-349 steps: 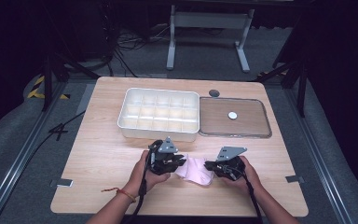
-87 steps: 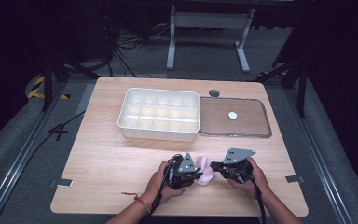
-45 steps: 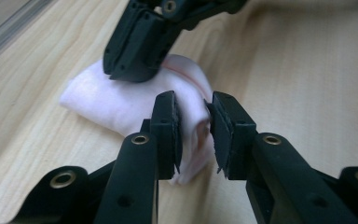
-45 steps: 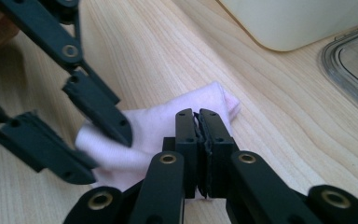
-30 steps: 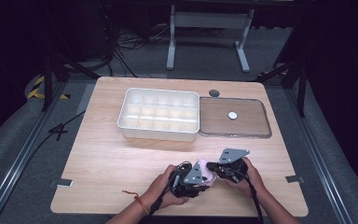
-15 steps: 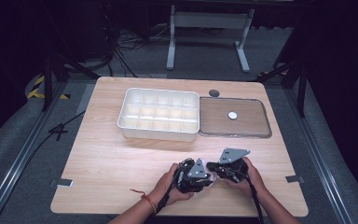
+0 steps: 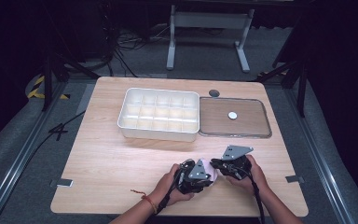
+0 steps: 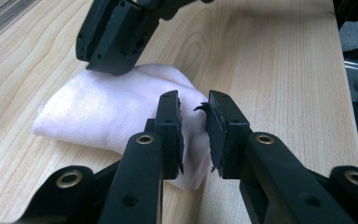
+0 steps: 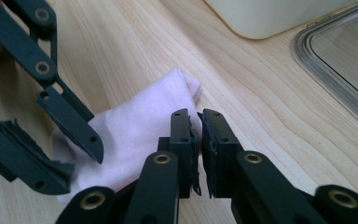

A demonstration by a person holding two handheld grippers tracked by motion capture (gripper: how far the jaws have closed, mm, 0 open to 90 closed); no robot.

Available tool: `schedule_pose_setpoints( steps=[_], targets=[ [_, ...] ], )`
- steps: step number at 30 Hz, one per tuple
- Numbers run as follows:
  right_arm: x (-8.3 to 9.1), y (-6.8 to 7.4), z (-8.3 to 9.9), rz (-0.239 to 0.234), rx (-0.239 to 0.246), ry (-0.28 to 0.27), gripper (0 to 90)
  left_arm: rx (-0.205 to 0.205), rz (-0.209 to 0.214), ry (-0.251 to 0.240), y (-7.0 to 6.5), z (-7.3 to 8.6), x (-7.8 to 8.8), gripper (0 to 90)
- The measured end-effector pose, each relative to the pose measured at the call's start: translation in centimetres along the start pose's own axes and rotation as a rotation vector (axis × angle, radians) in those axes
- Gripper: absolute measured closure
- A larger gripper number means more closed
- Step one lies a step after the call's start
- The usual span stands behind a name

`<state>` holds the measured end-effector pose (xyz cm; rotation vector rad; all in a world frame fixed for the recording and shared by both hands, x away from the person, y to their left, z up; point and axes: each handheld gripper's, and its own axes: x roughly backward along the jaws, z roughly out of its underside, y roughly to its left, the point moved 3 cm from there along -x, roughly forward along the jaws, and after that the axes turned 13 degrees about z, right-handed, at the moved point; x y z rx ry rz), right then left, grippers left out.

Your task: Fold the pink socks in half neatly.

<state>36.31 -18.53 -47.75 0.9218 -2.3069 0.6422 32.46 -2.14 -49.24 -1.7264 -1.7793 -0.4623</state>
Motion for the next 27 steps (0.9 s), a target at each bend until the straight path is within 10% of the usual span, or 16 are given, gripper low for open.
schedule_pose_setpoints(
  steps=[8,14,27],
  targets=[
    [0.1,0.8,-1.5,-0.019,0.004,-0.090,82.1,0.002,0.003,-0.008,0.0,0.0,0.0,75.2],
    [-1.3,1.4,-1.4,-0.028,0.049,-0.053,82.5,0.018,0.014,-0.026,0.2,0.2,0.0,75.6],
    [-0.1,0.0,-0.8,-0.006,-0.019,-0.054,83.3,0.024,0.020,-0.025,0.2,0.3,0.0,75.8]
  ],
)
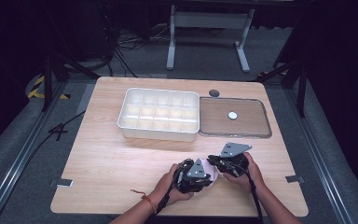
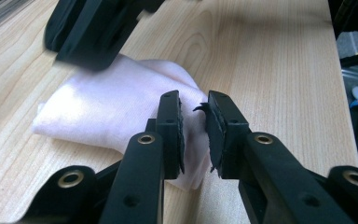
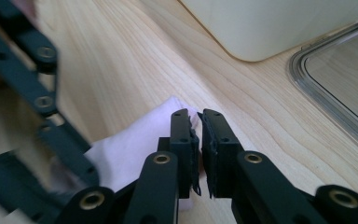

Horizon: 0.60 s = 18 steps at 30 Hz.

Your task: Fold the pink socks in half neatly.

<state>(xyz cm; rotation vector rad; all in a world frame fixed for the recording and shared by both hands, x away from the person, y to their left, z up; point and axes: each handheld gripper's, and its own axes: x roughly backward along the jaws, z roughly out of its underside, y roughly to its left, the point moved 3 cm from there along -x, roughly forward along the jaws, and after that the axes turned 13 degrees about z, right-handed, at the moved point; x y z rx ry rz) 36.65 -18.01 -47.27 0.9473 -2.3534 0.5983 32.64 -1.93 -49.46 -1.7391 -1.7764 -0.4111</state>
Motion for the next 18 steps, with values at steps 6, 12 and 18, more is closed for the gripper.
schedule_pose_setpoints(
  steps=[6,12,18],
  targets=[
    [0.9,0.4,1.2,-0.012,0.060,0.036,83.3,-0.015,-0.007,0.015,-0.1,-0.1,0.0,75.7],
    [0.1,0.5,1.7,0.017,0.088,0.071,83.6,-0.022,-0.016,0.017,-0.2,-0.1,-0.1,75.8],
    [0.1,0.0,1.8,0.028,0.067,0.070,81.4,-0.018,-0.011,0.018,-0.1,-0.1,-0.1,75.7]
  ],
)
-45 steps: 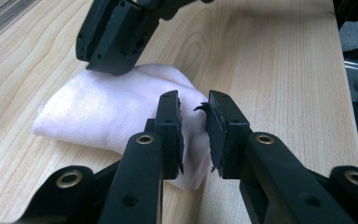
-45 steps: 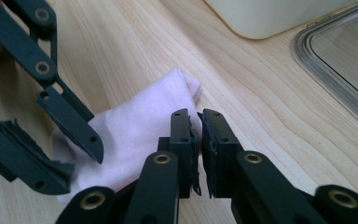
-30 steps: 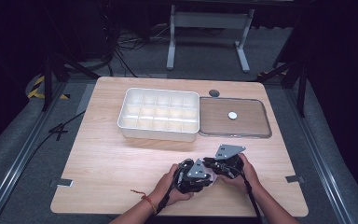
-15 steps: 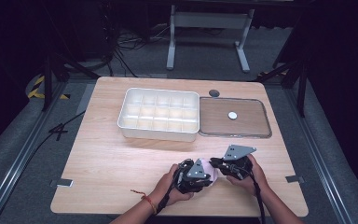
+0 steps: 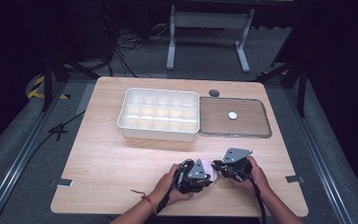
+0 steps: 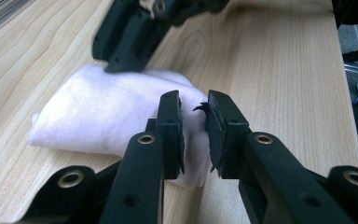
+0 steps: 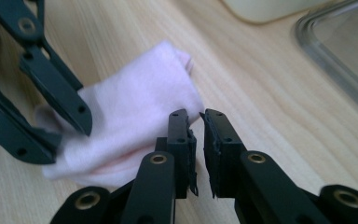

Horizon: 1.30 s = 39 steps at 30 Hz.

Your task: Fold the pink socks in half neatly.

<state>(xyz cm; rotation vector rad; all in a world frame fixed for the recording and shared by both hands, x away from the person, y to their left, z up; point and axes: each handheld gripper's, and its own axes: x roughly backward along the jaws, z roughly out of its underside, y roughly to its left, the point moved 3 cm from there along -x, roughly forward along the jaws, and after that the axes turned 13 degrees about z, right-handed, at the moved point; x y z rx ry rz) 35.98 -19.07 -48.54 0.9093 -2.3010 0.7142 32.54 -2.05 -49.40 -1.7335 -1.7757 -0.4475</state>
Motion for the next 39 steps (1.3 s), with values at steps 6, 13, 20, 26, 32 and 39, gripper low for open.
schedule_pose_setpoints(
  steps=[6,13,20,26,32,39],
  targets=[
    [1.6,0.2,-1.5,-0.016,-0.023,-0.122,81.2,0.008,-0.003,-0.006,-0.1,0.0,0.0,75.6],
    [-0.1,0.8,-0.5,-0.060,-0.008,-0.051,83.0,0.011,-0.007,-0.006,-0.1,0.1,0.0,75.5],
    [-0.2,0.8,-0.6,-0.065,-0.011,-0.025,84.9,0.011,-0.012,-0.004,-0.2,0.0,-0.1,75.3],
    [-0.3,0.7,-0.5,-0.079,-0.028,-0.025,84.9,0.043,0.009,-0.026,0.0,0.2,0.1,74.9],
    [-0.5,0.6,-0.3,-0.088,-0.056,-0.030,85.5,0.033,-0.001,-0.031,-0.1,0.3,0.0,75.4],
    [-0.5,0.5,-0.4,-0.094,-0.055,-0.027,85.4,0.019,-0.011,-0.016,-0.2,0.2,0.0,75.0]
  ],
)
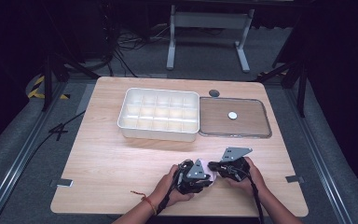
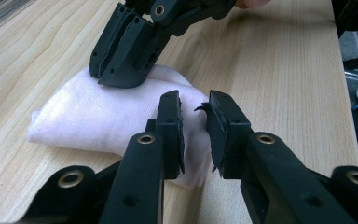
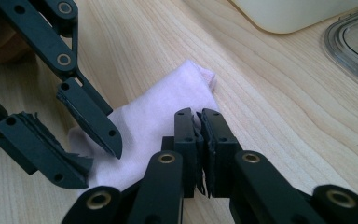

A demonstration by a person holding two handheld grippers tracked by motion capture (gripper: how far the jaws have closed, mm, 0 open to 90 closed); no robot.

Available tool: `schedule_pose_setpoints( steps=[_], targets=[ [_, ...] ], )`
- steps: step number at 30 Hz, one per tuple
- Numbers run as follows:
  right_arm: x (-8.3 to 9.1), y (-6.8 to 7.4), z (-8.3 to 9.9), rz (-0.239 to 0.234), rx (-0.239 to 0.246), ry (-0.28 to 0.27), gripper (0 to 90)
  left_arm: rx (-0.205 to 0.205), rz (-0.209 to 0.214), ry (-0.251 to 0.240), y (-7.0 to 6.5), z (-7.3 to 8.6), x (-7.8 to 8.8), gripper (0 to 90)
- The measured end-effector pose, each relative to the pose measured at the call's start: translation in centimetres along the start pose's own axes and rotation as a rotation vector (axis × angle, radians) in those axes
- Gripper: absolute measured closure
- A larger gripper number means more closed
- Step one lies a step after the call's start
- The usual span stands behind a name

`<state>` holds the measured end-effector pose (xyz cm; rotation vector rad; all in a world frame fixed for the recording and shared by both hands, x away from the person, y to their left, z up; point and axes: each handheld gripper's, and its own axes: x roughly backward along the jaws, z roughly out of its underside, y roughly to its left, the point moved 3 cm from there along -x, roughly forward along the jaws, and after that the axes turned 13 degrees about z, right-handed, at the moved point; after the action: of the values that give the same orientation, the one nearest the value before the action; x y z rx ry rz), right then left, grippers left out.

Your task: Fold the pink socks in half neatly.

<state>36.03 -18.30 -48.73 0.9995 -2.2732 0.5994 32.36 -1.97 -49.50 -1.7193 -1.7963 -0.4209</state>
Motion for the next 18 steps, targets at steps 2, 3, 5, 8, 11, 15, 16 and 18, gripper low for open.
schedule_pose_setpoints(
  steps=[2,3,5,8,11,15,16,18],
  targets=[
    [0.0,0.0,0.1,-0.001,-0.004,-0.005,85.4,-0.006,-0.001,0.004,-0.1,0.0,0.0,73.9],
    [0.0,0.0,0.1,-0.005,-0.008,-0.004,85.4,-0.008,-0.003,0.005,-0.1,0.0,0.0,73.6],
    [0.1,-0.1,0.0,-0.003,0.007,-0.005,85.2,-0.006,0.002,0.004,-0.1,-0.1,0.0,73.4],
    [0.2,0.0,-0.2,0.008,0.027,0.001,83.0,-0.009,0.012,0.006,-0.2,-0.3,0.3,70.6],
    [0.4,0.0,-0.3,0.023,0.031,-0.010,77.7,-0.013,0.044,-0.021,-0.3,-0.7,1.2,67.2],
    [0.7,-0.1,-0.4,0.039,0.016,-0.019,70.5,-0.010,0.028,-0.063,-0.3,-1.2,3.1,64.3],
    [0.7,-0.1,-0.5,0.039,0.013,-0.021,68.8,-0.013,0.017,-0.068,-0.4,-1.2,3.7,63.7],
    [0.8,-0.1,-0.7,0.049,0.000,-0.029,63.3,-0.013,0.005,-0.075,-0.5,-1.3,4.5,62.4]
  ],
)
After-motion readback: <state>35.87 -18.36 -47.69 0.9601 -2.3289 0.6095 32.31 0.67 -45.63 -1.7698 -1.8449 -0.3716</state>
